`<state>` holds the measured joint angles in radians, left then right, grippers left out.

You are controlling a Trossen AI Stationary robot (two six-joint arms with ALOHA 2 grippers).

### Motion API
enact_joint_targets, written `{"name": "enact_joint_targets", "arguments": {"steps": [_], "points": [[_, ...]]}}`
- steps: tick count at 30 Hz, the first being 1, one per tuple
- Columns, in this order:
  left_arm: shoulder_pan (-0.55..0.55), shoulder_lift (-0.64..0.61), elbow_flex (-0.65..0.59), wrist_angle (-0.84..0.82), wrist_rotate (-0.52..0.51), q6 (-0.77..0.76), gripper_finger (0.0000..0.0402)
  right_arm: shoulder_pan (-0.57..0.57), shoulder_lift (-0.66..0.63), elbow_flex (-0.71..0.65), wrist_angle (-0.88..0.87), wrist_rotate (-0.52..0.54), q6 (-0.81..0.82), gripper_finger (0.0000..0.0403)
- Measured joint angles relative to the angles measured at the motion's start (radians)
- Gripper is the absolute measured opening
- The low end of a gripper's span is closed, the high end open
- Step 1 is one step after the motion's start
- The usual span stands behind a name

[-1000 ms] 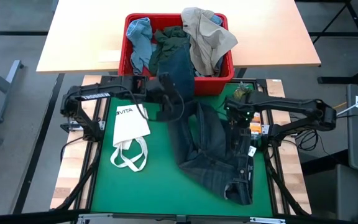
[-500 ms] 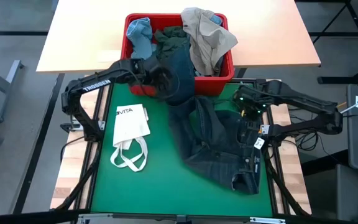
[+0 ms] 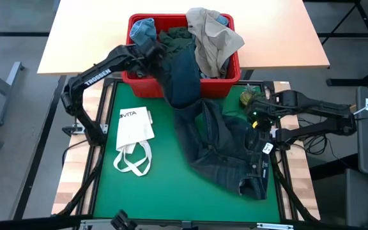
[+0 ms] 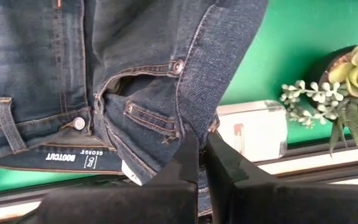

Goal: Fold laundry
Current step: Remove the dark blue pants from the laundry bin

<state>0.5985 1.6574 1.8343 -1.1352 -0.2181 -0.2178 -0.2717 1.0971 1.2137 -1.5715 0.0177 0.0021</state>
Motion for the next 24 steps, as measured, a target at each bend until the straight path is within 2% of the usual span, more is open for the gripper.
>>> {"name": "enact_joint_targets", "arguments": {"steps": [3,9,20,24], "points": [[0.038,0.006,0.000,0.005,0.062,-0.059,0.0160,0.028,0.000,0.000,0.000,0.017,0.022,0.0010],[0.076,0.013,0.000,0.007,0.092,-0.151,0.0160,0.062,0.000,0.000,0.000,0.027,0.027,0.0008],[0.075,0.069,0.000,-0.013,0.183,-0.201,0.0160,0.065,0.000,0.000,0.000,0.050,0.027,0.0008],[0.075,0.099,0.000,-0.022,0.185,-0.239,0.0160,0.064,0.000,0.000,0.000,0.050,0.027,0.0010]]}}
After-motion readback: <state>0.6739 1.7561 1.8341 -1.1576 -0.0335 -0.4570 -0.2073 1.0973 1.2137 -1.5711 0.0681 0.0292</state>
